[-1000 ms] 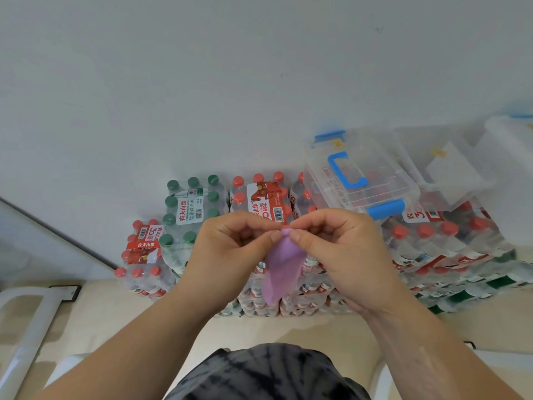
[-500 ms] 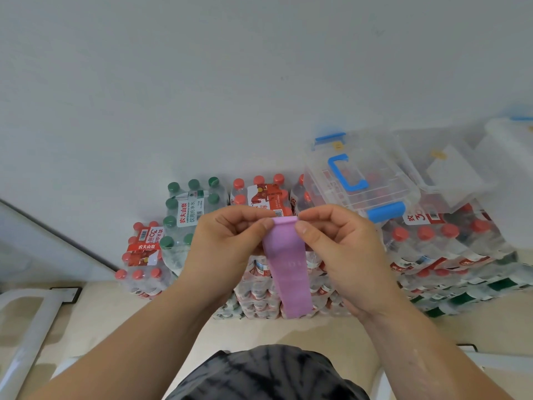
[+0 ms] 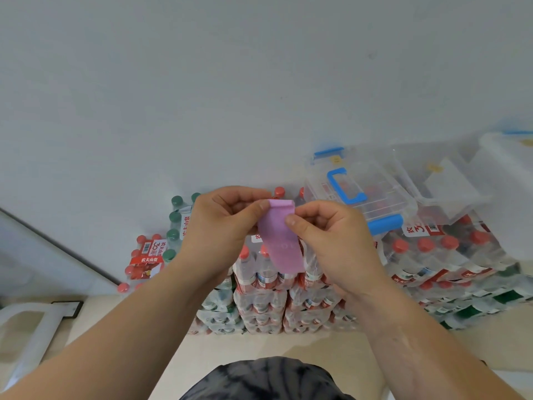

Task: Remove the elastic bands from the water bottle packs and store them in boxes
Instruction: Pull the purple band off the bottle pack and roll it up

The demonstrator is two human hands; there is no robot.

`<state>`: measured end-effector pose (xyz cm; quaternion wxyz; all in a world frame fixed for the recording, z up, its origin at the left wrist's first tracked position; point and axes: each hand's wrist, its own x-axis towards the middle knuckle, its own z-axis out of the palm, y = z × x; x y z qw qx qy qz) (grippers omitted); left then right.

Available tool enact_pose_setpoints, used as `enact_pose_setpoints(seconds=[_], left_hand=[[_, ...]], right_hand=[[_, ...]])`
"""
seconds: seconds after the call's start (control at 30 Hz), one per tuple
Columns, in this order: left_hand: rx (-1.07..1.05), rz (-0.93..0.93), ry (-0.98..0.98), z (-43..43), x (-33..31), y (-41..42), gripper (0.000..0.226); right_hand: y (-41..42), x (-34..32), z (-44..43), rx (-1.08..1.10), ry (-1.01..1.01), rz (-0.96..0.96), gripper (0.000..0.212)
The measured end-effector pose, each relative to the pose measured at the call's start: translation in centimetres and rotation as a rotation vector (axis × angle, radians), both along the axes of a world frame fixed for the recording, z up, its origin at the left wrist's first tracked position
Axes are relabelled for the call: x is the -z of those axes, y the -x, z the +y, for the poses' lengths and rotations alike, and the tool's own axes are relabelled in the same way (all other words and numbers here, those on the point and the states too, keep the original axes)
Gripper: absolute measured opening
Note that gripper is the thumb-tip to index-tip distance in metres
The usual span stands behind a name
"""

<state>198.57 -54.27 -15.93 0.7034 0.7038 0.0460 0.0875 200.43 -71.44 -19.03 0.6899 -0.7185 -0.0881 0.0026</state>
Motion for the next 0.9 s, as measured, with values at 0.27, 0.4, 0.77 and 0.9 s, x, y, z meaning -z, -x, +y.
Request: enact_pose_setpoints(seconds=[0.27,0.4,0.77,0.9], left_hand=[[-0.029,-0.068,-0.092,-0.1,0.1,0.4,0.012],[-0.016,-0.135,-0.208,-0.3,0.2,0.7,0.017],[0.028,-0.103,-0.138,-0.1,0.4,1.1,0.025],[0.082,-0.087,-0.049,-0.3,0.3,1.2,0.012]], right_hand=[[0.1,-0.6,-0.4,0.004,-0.030,-0.020,0.014],[0.5,-1.0,0.0,0.014,-0.130,0.008,0.007],[0.7,-0.5,0.4,0.011,-0.136,0.006,0.009],[0.7,-0.8,0.4,-0.013,-0.196,-0.021,0.016]])
